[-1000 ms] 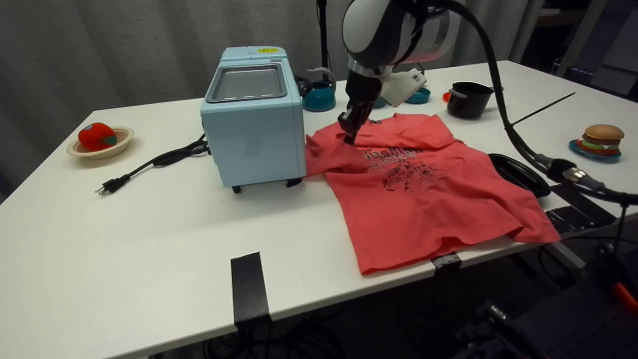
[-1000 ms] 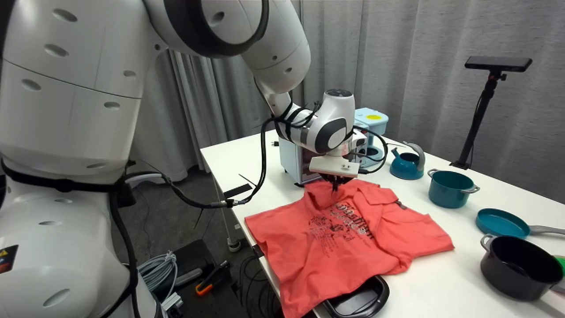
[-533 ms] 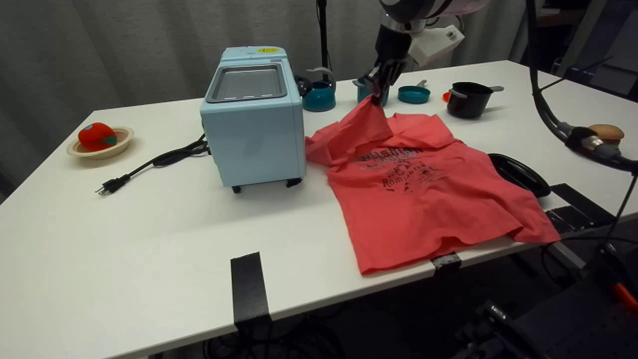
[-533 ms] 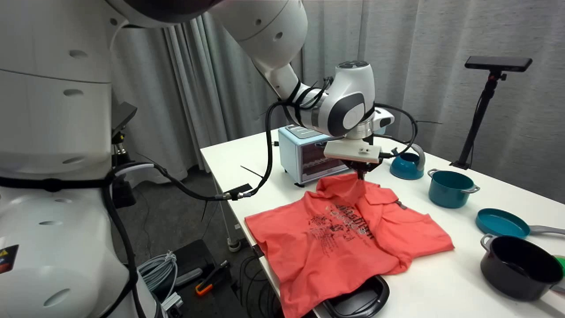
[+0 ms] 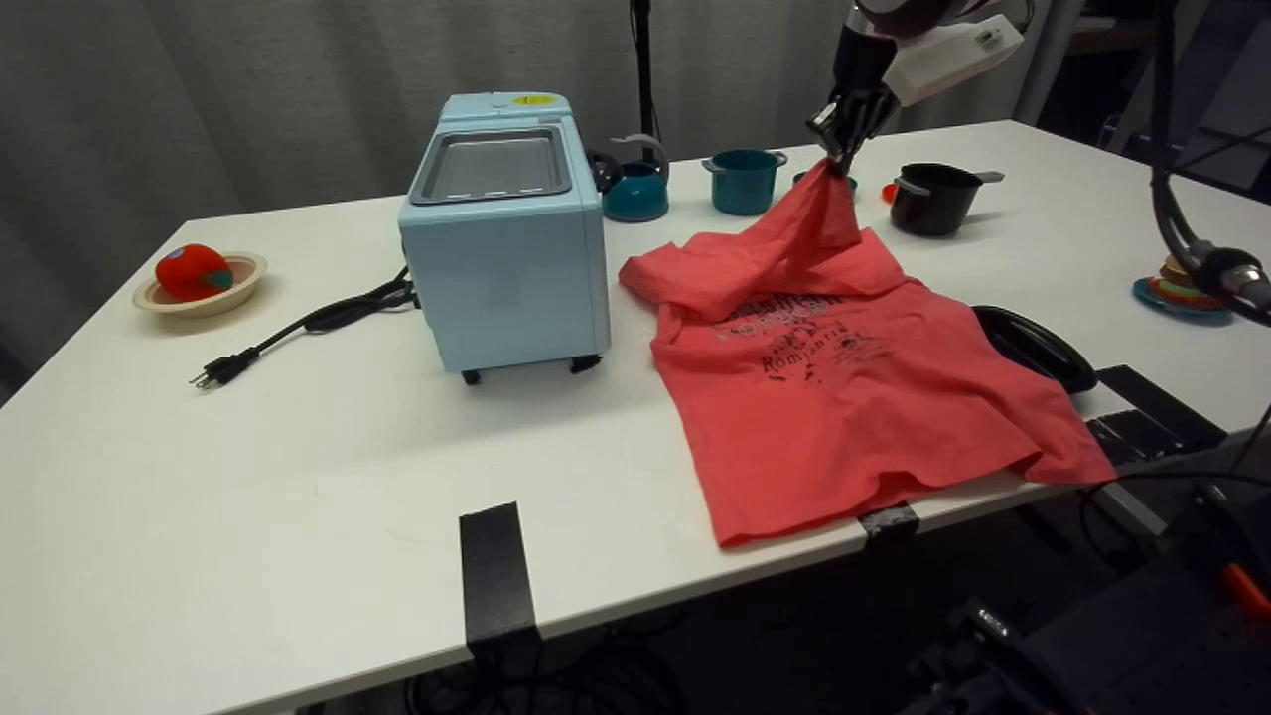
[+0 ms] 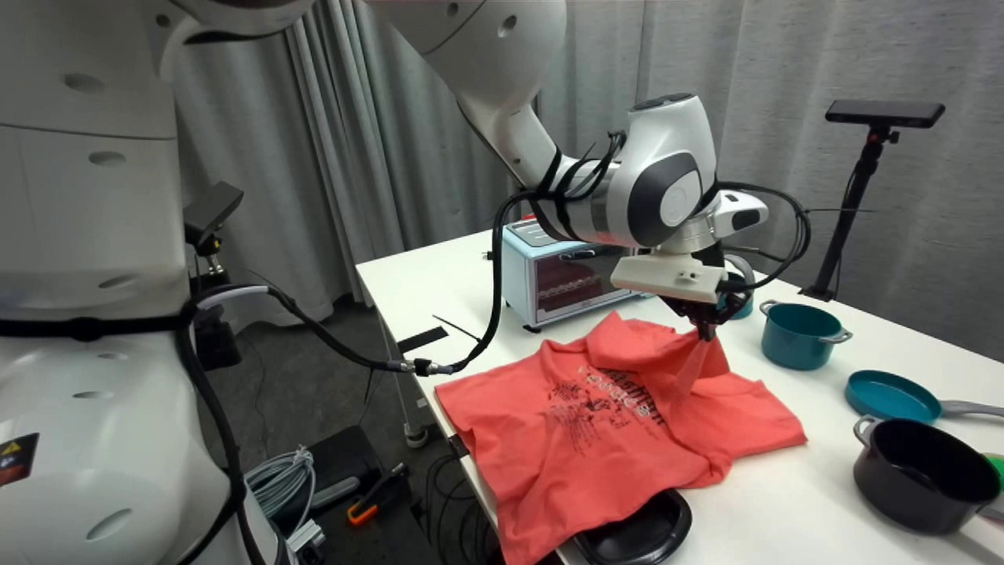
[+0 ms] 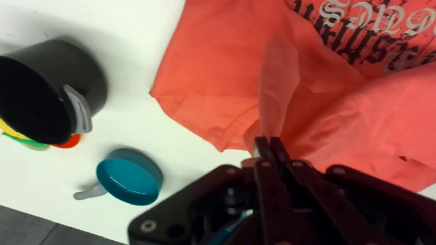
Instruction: Fold the shirt
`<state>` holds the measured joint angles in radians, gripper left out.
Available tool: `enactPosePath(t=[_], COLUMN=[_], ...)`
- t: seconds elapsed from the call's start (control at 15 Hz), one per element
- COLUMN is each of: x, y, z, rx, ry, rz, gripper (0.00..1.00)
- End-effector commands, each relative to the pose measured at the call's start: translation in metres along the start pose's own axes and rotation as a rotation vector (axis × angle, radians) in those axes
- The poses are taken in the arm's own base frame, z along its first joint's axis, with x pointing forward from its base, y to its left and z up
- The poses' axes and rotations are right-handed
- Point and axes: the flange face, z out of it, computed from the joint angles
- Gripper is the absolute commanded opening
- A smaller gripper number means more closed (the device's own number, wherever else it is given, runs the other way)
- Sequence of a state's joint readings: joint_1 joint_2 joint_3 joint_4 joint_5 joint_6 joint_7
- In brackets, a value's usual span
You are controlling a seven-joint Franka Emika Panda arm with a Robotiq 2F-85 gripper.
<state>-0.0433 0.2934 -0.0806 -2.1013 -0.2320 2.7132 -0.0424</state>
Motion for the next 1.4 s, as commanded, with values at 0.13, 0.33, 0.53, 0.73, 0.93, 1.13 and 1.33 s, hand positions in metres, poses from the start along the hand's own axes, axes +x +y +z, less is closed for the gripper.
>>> enactPosePath(t=[0.13, 0.33, 0.53, 0.73, 0.93, 1.13, 1.33], x=[-0.011, -0.015, -0.02, -0.026, -0.036, -0.052, -0.069], y=[0.012, 0.006, -0.009, -0.031, -0.057, -0.098, -0.138], z=[0.001, 0.002, -0.007, -0.021, -0.038, -0.044, -0.038], rx=[-0.064, -0.061, -0.058, -0.015, 0.04, 0.116, 0.189], ry=[-0.029, -0.035, -0.034, -0.027, -0.025, -0.037, -0.057], rz=[0.102, 0.122, 0.111, 0.084, 0.055, -0.005, -0.071], gripper=[0.3, 0.51, 0.73, 0.95, 1.0, 1.0, 1.0])
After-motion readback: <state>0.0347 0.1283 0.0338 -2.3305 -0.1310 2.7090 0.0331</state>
